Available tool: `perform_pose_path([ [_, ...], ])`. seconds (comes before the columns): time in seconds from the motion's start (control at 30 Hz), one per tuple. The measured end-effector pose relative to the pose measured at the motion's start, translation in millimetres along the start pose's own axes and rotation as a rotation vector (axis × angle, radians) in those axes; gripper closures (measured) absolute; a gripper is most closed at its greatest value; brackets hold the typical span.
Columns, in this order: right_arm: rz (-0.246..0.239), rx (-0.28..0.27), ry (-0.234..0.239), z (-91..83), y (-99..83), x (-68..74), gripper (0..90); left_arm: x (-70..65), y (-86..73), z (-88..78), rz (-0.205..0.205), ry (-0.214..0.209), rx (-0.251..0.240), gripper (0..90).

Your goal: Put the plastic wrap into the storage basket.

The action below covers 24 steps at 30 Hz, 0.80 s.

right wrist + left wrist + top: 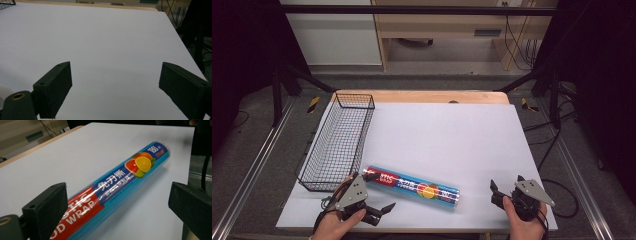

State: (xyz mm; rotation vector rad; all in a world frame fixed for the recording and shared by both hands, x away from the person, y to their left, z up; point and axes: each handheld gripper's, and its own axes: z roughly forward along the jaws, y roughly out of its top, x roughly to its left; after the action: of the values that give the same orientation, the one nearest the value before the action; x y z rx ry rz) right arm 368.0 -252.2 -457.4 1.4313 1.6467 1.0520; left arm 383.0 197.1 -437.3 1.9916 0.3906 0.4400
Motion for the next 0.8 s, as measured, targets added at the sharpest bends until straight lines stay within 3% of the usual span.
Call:
perform_pose_path([
  [0.07, -0.013, 0.008, 0.005, 1.2, -0.2, 2.3, 11.8, -3.2, 3.4, -1.2, 0.043, -0.027, 0.023, 2.8],
  [0.13, -0.029, 0.02, 0.007, 2.4, 0.3, 4.8, 10.4, -4.1, 8.5, -1.5, 0.053, -0.068, 0.023, 3.4],
  [0.17, -0.031, 0.025, 0.004, 3.3, 0.7, 5.4, 10.2, -4.1, 8.5, -1.5, 0.053, -0.068, 0.023, 3.2],
  [0.2, -0.032, 0.026, 0.005, 4.5, 1.2, 5.5, 9.7, -1.0, 18.5, 0.4, 0.075, -0.067, 0.04, 3.0],
  [0.23, -0.025, 0.031, 0.011, 6.0, 1.6, 6.1, 8.6, -1.0, 18.5, 0.4, 0.075, -0.067, 0.04, 3.3],
  [0.27, -0.023, 0.031, 0.017, 7.3, 2.1, 6.1, 8.4, 3.8, 30.3, 3.8, 0.097, -0.098, 0.046, 3.1],
  [0.3, -0.023, 0.031, 0.017, 7.3, 2.1, 6.1, 8.4, 3.8, 30.3, 3.8, 0.097, -0.098, 0.046, 2.6],
  [0.33, -0.025, 0.03, 0.026, 7.9, 2.8, 5.9, 8.4, 6.7, 39.1, 6.4, 0.122, -0.128, 0.056, 2.6],
  [0.37, -0.03, 0.02, 0.037, 7.9, 3.8, 7.3, 8.4, 10.3, 52.6, 11.4, 0.169, -0.152, 0.107, 2.5],
  [0.4, -0.036, 0.018, 0.043, 7.4, 4.0, 8.1, 8.3, 12.4, 59.6, 14.7, 0.192, -0.17, 0.136, 2.5],
  [0.43, -0.036, 0.018, 0.043, 7.4, 4.0, 8.1, 8.3, 12.4, 59.6, 14.7, 0.192, -0.17, 0.136, 2.6],
  [0.47, -0.043, 0.013, 0.058, 7.4, 4.3, 9.2, 8.3, 17.7, 70.4, 20.9, 0.242, -0.205, 0.161, 2.9],
  [0.53, -0.038, 0.013, 0.073, 7.8, 4.1, 9.2, 8.3, 25.0, 76.8, 29.5, 0.267, -0.237, 0.199, 3.5],
  [0.6, -0.025, 0.016, 0.08, 8.3, 3.6, 8.1, 8.3, 31.9, 79.1, 40.2, 0.292, -0.26, 0.244, 4.1],
  [0.63, -0.025, 0.016, 0.08, 8.3, 3.6, 8.1, 8.3, 31.9, 79.1, 40.2, 0.292, -0.26, 0.244, 4.8],
  [0.7, -0.013, 0.018, 0.087, 8.6, 3.1, 6.6, 8.3, 37.6, 79.1, 51.2, 0.307, -0.271, 0.296, 5.3],
  [0.73, -0.008, 0.017, 0.088, 8.9, 2.7, 6.1, 8.4, 41.6, 75.8, 61.8, 0.336, -0.278, 0.345, 5.4],
  [0.8, -0.011, 0.02, 0.09, 9.3, 2.7, 6.6, 8.6, 46.2, 70.5, 71.1, 0.34, -0.298, 0.365, 5.4],
])
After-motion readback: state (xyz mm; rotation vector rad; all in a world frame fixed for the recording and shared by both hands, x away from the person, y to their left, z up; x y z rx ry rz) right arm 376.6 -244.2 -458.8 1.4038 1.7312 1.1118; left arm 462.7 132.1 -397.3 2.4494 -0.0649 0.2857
